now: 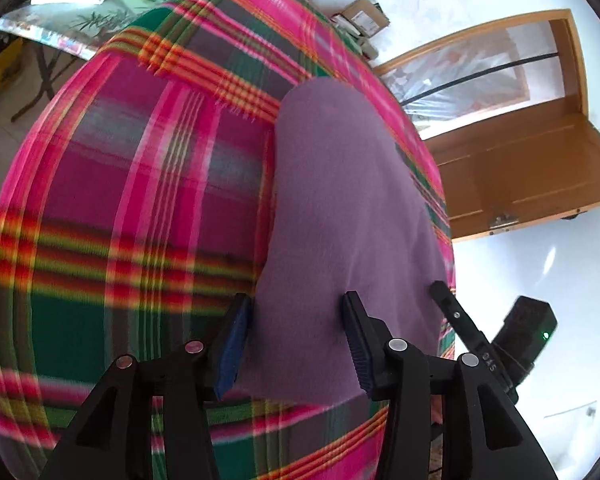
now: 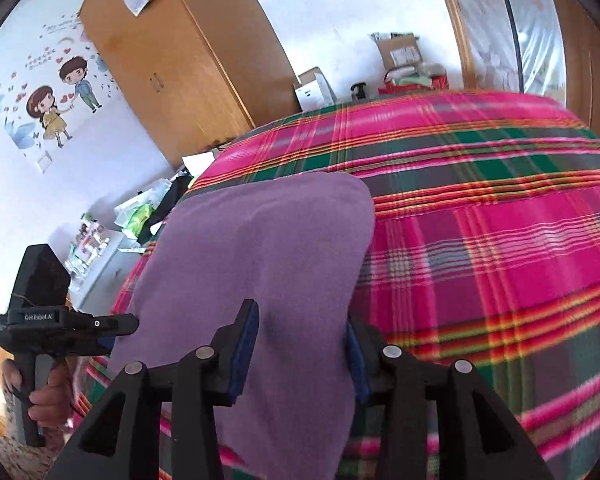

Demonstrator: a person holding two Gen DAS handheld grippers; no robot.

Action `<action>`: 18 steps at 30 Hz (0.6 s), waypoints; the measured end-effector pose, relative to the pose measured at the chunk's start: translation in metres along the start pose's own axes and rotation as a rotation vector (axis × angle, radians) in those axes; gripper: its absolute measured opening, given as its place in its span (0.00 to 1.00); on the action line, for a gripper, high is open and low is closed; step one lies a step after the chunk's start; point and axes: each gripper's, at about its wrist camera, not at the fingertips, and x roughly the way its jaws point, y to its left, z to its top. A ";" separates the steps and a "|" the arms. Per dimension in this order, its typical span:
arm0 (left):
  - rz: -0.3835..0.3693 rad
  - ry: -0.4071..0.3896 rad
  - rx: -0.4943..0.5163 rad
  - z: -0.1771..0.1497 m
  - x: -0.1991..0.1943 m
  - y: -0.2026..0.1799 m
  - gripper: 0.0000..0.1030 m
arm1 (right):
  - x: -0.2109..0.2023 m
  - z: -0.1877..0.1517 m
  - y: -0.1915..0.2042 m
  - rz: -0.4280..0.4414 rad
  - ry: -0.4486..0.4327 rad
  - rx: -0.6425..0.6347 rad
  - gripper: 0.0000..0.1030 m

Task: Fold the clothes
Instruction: 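Release the fleece with the left gripper and withdraw both grippers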

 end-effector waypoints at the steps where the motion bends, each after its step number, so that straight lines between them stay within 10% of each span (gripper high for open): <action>1: -0.001 -0.008 0.004 -0.005 -0.003 0.001 0.47 | 0.002 -0.001 0.008 -0.013 -0.004 -0.017 0.41; 18: 0.058 -0.050 -0.009 -0.039 -0.029 0.032 0.47 | -0.008 -0.043 -0.007 -0.116 0.071 0.008 0.41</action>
